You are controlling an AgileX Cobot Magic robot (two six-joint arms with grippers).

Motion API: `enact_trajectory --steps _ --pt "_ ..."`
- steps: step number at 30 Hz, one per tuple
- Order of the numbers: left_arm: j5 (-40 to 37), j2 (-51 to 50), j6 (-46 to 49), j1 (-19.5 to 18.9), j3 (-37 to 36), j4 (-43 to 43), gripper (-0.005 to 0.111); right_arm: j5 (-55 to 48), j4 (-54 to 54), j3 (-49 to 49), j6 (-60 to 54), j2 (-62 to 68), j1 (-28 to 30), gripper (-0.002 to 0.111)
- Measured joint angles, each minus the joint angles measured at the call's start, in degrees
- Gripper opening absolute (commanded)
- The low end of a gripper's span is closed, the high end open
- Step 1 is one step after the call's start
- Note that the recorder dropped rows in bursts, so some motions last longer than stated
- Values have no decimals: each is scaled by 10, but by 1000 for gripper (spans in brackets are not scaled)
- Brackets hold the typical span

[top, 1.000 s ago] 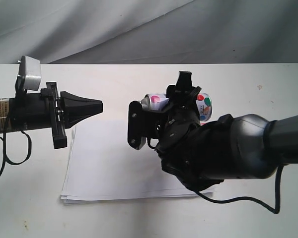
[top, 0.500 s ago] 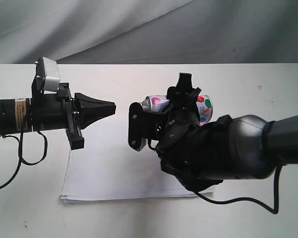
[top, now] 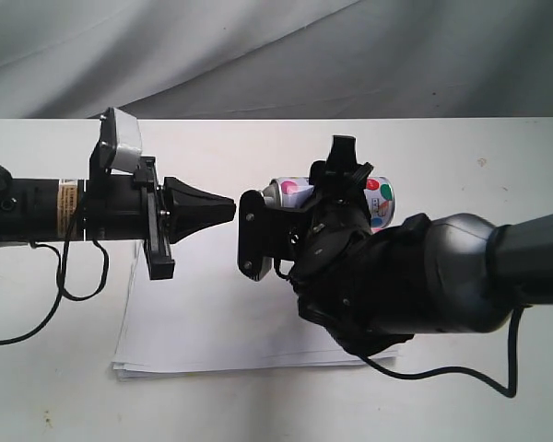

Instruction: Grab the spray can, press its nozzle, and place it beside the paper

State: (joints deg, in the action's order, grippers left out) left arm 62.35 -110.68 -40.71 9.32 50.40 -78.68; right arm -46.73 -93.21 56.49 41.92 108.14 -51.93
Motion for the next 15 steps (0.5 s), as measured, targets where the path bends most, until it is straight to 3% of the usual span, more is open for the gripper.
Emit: enact_trajectory --steps 15 --pt "0 -11 22 0 14 12 0 0 0 0 0 0 0 0"
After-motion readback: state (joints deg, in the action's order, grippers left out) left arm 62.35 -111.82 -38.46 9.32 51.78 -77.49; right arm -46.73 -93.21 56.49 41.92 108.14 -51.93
